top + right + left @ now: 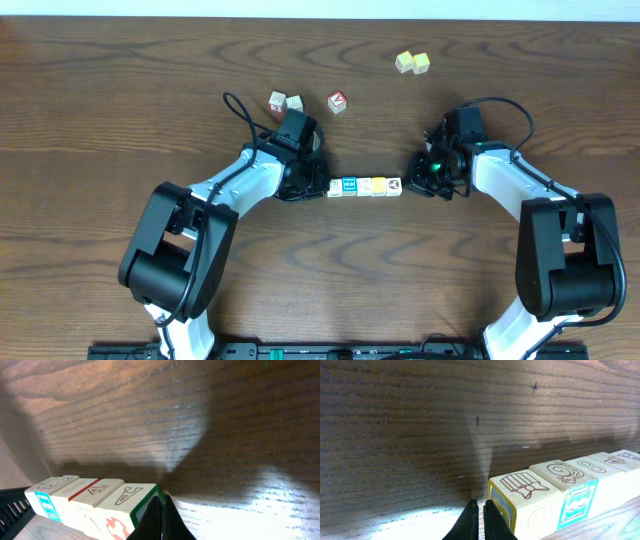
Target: Lift 5 blocks
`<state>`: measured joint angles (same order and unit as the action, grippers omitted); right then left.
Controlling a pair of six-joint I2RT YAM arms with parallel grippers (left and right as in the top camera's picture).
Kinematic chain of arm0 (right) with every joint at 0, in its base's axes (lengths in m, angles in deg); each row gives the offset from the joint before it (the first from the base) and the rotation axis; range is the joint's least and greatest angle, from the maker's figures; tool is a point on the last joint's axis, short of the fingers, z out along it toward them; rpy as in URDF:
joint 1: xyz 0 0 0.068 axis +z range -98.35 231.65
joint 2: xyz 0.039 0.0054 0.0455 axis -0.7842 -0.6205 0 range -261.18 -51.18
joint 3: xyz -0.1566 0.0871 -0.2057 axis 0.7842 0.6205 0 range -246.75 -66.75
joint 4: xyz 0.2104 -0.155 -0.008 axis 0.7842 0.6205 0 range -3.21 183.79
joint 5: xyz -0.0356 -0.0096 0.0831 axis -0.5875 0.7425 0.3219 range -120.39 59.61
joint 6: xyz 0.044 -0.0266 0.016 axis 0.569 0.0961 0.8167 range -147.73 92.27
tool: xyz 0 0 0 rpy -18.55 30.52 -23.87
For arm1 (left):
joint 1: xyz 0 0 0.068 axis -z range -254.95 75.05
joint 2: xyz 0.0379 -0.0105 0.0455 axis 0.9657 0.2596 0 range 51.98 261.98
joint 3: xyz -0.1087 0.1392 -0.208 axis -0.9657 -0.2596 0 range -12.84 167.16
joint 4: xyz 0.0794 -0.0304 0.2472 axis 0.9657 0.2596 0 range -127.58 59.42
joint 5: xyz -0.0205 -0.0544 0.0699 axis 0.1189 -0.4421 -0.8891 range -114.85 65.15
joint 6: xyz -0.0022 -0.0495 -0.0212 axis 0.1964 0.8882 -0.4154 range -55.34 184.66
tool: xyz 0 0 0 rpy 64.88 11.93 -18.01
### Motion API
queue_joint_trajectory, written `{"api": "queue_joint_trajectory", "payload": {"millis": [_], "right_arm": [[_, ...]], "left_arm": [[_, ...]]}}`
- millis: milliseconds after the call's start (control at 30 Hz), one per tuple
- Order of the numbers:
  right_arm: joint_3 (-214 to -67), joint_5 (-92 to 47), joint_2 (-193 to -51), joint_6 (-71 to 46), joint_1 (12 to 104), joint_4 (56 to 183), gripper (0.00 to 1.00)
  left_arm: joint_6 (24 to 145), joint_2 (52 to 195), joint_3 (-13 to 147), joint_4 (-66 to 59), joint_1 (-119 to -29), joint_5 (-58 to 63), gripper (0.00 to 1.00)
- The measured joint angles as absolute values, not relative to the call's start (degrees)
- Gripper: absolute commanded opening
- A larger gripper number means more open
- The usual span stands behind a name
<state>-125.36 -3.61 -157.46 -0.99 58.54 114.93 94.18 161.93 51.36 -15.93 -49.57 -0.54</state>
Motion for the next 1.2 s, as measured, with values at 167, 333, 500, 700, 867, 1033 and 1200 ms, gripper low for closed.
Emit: {"api": "queue_joint_trajectory", "payload": {"millis": [167, 333, 500, 700, 867, 1033, 1200], "right_arm": [[-125.4, -3.6, -157.5, -1.0, 58.5, 114.5, 0.01], [-125.4, -3.6, -157.5, -1.0, 58.5, 114.5, 0.01], [-125.4, -2.8, -157.5, -1.0, 58.5, 114.6, 0.01], [-125.4, -1.9, -157.5, -1.0, 58.5, 114.6, 0.01], [-125.4, -1.8, -157.5, -1.0, 58.5, 114.5, 0.01], [-125.4, -1.5, -157.5, -0.9, 58.5, 114.1, 0.01], [-125.4, -1.4, -157.5, -0.7, 58.5, 114.1, 0.01]], "left_arm": [[94.2, 161.9, 51.4, -15.5, -49.6, -0.5, 0.07], [94.2, 161.9, 51.4, -15.5, -49.6, -0.5, 0.07], [94.2, 161.9, 51.4, -15.1, -49.6, -0.5, 0.07], [94.1, 161.9, 51.4, -14.9, -49.6, -0.5, 0.07], [93.4, 161.9, 51.4, -14.7, -49.6, -0.1, 0.07], [93.1, 161.9, 51.4, -14.6, -49.6, -0.1, 0.07], [93.1, 161.9, 51.4, -14.6, -49.6, -0.1, 0.07]]}}
